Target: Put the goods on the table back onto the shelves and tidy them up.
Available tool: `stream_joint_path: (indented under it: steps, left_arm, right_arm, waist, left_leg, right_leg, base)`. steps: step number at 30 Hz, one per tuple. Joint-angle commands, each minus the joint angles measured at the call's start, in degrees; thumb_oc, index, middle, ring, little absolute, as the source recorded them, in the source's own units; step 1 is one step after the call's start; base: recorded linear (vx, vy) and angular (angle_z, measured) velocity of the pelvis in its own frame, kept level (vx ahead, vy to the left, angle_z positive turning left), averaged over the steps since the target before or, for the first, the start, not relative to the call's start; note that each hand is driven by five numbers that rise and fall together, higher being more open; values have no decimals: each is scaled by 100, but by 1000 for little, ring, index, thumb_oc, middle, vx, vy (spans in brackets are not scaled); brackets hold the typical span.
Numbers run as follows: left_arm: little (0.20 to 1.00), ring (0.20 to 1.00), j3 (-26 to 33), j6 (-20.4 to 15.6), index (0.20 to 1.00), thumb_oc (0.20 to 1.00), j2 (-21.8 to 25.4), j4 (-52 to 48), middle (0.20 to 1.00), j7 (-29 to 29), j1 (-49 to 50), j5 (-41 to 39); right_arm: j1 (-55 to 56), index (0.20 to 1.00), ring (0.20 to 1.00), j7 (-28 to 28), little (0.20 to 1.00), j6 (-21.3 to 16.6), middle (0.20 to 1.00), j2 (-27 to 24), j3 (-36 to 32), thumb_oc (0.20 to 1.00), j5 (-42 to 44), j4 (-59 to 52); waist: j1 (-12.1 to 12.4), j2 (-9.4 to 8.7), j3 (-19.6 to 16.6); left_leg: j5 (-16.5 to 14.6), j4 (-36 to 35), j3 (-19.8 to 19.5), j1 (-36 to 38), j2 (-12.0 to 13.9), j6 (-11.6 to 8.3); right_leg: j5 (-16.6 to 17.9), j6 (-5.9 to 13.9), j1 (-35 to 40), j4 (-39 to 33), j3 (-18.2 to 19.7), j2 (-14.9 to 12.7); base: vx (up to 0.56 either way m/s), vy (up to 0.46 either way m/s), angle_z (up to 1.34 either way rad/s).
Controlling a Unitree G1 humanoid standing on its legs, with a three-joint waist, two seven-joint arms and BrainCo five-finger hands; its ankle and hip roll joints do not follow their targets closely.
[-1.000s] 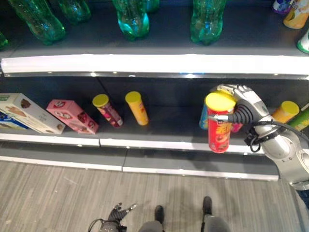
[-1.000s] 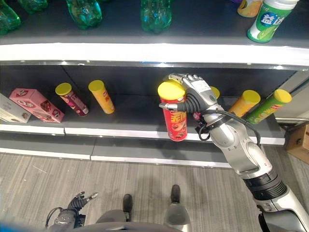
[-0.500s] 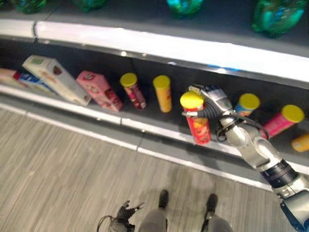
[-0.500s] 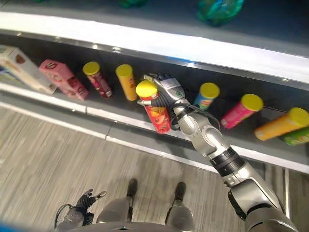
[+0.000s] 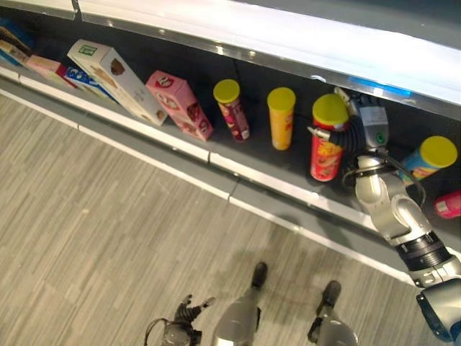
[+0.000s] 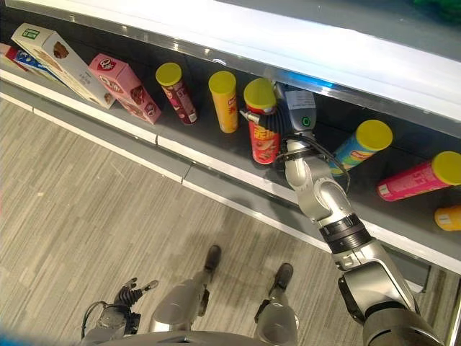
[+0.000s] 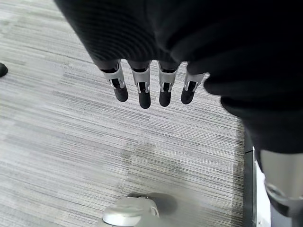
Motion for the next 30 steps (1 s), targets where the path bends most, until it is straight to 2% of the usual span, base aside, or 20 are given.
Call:
stream_joint_path:
  steps: [1,3,6,11,16,30]
  left_arm:
    - [1000,1000,-295,-178,1000,1000,206,60,1000,88,-215,-3]
    - [1000,1000,-334,-184,1000,1000,210,29,1000,83,-233,-1]
    - [1000,1000,-471,-230,1000,1000,197,-55,1000,82,-244,46]
    - [1000,1000,-576,-334,1000,1000,253,-297,1000,-1,-299,121]
    - [1000,1000,-574,-354,1000,1000,253,-334,1000,-4,-344,122]
    - [1000,1000,-612,-388,1000,1000,263,-373,1000,5,-423,58]
  right_arm:
    - [-313,200,200,-740,200,114,200,-256,-253,200,-31,-252]
    - [-303,200,200,-839,200,142,200,-274,-343,200,-13,-248]
    - [-212,200,200,-1146,200,235,200,-282,-618,200,-27,-319]
    - [-408,200,200,-1324,200,393,200,-562,-681,200,-164,26]
    - [-541,200,200,-1311,200,444,200,-651,-625,200,-215,103]
    - [-834,200,200,-1420,200,548,200,-936,-590,200,-212,278]
  waist:
    - [43,47,-201]
    - [47,95,-188]
    - [24,309,-60]
    - [56,643,64]
    - [52,716,53]
    - [13,676,76]
  left_leg:
    - [-133,93,520,-291,195,-201]
    - [-110,84,496,-331,177,-200]
    - [-55,45,459,-496,83,-183]
    - [72,21,430,-859,-62,-215]
    - [80,18,401,-931,-110,-210]
    - [44,18,428,-979,-117,-231]
  right_leg:
    - [-395,547,46,495,185,-593]
    - [-379,554,5,504,163,-613]
    - [-317,584,-145,519,159,-696]
    - [-183,648,-426,500,24,-858]
    - [-167,668,-471,506,-20,-908]
    - [-200,670,-541,505,19,-912]
  base:
    - [-52,59,19]
    - [-31,44,14]
    - [-43,75,8]
    - [-44,52,7]
    - [9,14,6]
    - [4,-3,1]
